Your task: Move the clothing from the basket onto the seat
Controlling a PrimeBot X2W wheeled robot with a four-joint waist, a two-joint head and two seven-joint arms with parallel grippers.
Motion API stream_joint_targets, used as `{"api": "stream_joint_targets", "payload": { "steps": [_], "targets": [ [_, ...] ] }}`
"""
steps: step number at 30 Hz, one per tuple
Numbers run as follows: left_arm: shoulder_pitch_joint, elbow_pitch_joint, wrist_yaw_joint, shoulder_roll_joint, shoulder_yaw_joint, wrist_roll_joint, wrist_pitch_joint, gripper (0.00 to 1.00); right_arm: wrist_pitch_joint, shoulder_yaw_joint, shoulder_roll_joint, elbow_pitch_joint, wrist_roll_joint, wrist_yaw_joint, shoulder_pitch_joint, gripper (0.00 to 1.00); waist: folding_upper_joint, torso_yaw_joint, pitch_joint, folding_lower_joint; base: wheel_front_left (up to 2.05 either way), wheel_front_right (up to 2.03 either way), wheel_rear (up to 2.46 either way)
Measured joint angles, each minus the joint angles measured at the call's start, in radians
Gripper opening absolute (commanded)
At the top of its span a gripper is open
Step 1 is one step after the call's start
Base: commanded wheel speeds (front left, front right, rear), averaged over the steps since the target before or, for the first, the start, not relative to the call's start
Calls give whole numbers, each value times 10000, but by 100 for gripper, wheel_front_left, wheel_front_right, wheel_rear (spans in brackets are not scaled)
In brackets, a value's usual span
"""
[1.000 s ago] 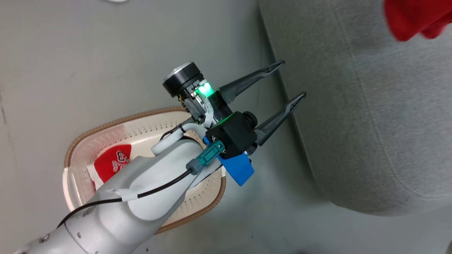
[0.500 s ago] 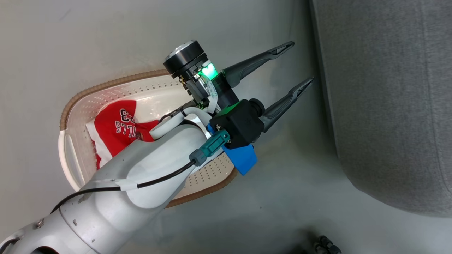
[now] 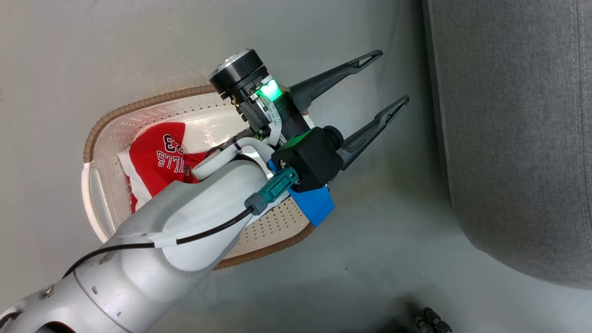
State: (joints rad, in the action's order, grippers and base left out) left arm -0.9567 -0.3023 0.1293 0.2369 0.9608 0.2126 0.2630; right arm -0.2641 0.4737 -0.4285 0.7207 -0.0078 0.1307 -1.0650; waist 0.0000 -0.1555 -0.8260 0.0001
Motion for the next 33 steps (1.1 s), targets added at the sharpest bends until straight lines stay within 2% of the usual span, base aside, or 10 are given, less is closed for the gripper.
{"api": "stream_joint_targets", "payload": {
  "steps": [7, 8, 9, 18, 25, 33],
  "targets": [
    [44, -25, 0, -12, -52, 2, 0, 100, 0, 280, 182, 765, 10, 0, 441, 0, 0, -13, 266, 0, 0, 0, 0],
    [68, -31, 0, -4, -54, 0, 0, 100, 2, 349, 219, 734, 10, 0, 508, 47, 0, -26, 321, 0, 0, 0, 0],
    [89, -38, 0, 6, -59, 0, 0, 100, 0, 387, 245, 694, 6, 0, 579, 100, 0, -37, 381, 0, 0, 0, 0],
    [822, -44, -67, -33, -516, 148, 0, 100, 0, 508, 861, -288, 2, 0, 2123, 100, 0, -188, 1398, 0, 0, 0, 0],
    [1873, 35, -351, -105, -1277, 286, 0, 100, 2, 228, 1469, -1463, 238, 0, 3864, 100, 0, -284, 2518, -1, 0, 0, 0],
    [3217, 157, -694, -29, -2604, 359, 0, 100, 0, -1070, 1996, -3051, 384, 0, 5169, 100, 0, -166, 3723, -2, 0, 0, 0]
  ]
}}
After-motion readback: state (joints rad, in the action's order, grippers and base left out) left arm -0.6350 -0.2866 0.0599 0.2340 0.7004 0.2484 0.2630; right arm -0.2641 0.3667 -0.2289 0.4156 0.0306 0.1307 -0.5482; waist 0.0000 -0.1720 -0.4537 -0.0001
